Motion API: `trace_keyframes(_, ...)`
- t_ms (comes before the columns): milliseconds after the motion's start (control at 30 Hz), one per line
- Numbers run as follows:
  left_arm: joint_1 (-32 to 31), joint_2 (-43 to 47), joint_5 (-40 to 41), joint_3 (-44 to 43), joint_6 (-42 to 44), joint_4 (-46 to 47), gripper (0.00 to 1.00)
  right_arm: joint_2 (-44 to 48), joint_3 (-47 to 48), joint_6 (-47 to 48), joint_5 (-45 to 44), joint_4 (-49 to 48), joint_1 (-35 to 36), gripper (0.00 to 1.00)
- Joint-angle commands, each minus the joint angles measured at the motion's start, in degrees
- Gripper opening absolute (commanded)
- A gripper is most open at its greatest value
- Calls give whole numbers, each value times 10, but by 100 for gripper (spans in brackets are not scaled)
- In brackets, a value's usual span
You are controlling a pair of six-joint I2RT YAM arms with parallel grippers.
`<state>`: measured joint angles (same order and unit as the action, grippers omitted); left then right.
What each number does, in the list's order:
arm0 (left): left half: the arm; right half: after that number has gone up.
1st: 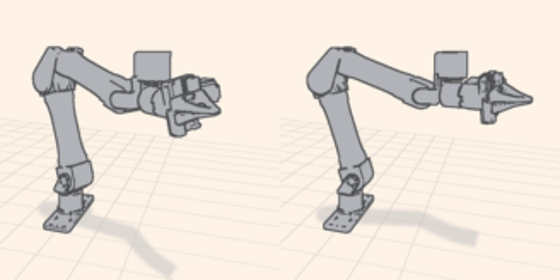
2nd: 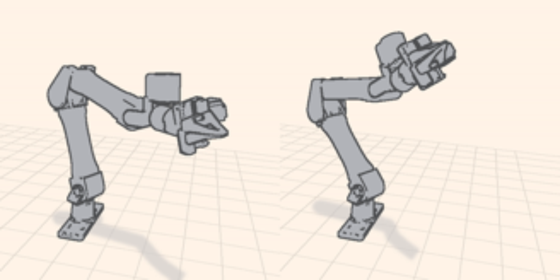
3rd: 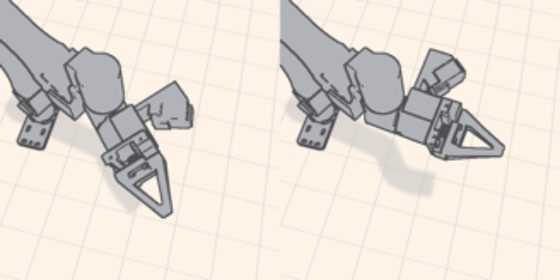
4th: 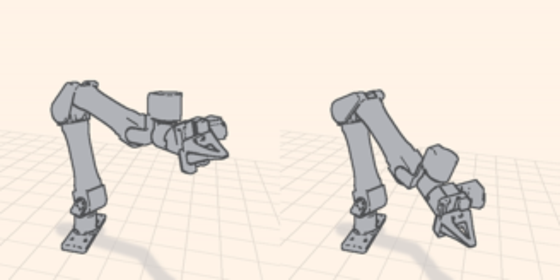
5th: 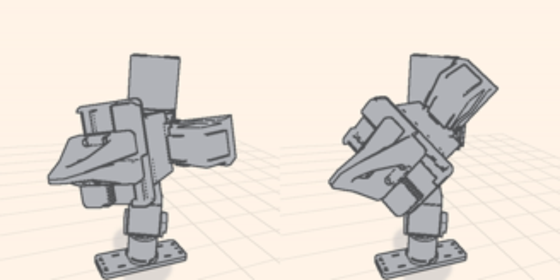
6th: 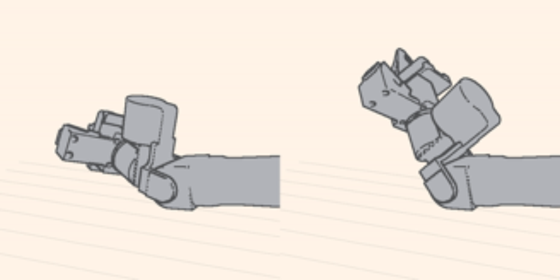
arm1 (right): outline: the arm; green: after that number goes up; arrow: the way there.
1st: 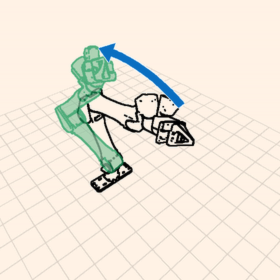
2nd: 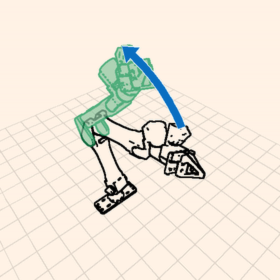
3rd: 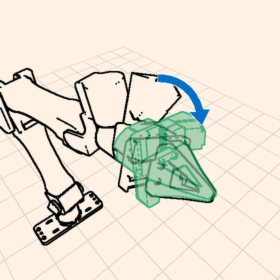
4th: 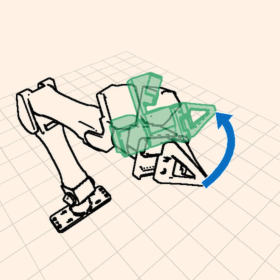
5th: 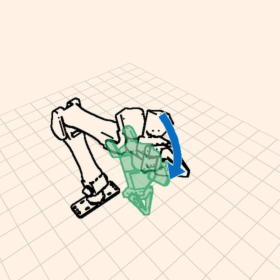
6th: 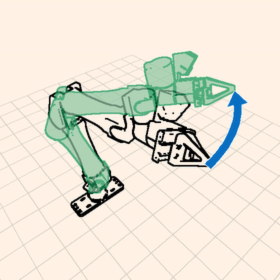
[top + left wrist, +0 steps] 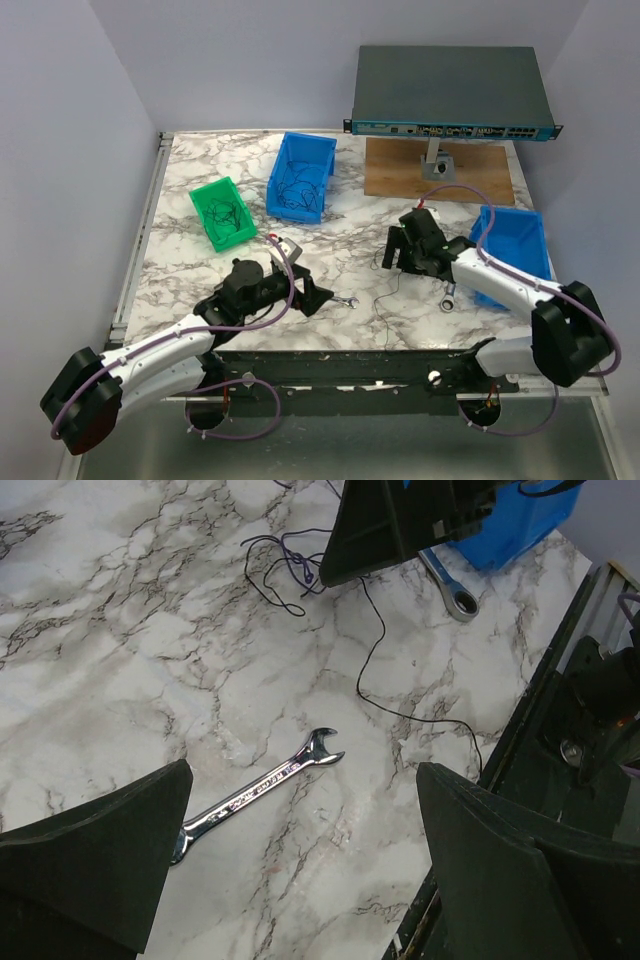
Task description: Untangle the cables
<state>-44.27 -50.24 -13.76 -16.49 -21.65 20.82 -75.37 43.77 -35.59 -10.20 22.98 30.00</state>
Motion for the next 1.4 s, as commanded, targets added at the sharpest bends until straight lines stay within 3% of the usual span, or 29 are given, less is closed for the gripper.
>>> trace_keyframes(0,-3,-3,-15,-18,3,3,99,-42,10,-12,-94,-26,12,81)
trace_keyframes(67,-3,-2,-14,-18,4,3,98,-46,10,-10,-98,-43,15,68)
trace_keyframes(133,-3,-3,-14,-19,5,3,99,-43,9,-6,-99,-59,19,47)
trace_keyframes(233,-3,-13,-20,-22,7,5,98,-35,14,0,-94,-73,24,2)
trace_keyframes(433,-23,-80,-51,-50,-2,13,98,18,10,16,-24,-102,26,1)
trace_keyframes(533,-107,-117,14,-91,20,-34,99,70,1,25,9,-124,26,1)
trace_keyframes(667,-198,-180,71,-152,8,-80,99,143,-27,17,-70,-129,26,1)
trace_keyframes(833,-246,-294,133,-262,-79,-180,98,227,-82,1,-195,-127,25,1)
trace_keyframes(967,-257,-399,169,-349,-149,-259,99,269,-101,5,-193,-129,25,1)
trace_keyframes(1133,-261,-479,163,-414,-181,-276,98,276,-97,2,-160,-122,25,1)
trace_keyframes(1267,-260,-522,157,-450,-196,-285,84,276,-95,-11,-157,-115,25,1)
trace_keyframes(1333,-260,-534,179,-459,-212,-296,58,281,-93,-18,-160,-110,25,1)
trace_keyframes(1367,-260,-532,197,-457,-221,-300,38,283,-94,-19,-161,-107,25,1)
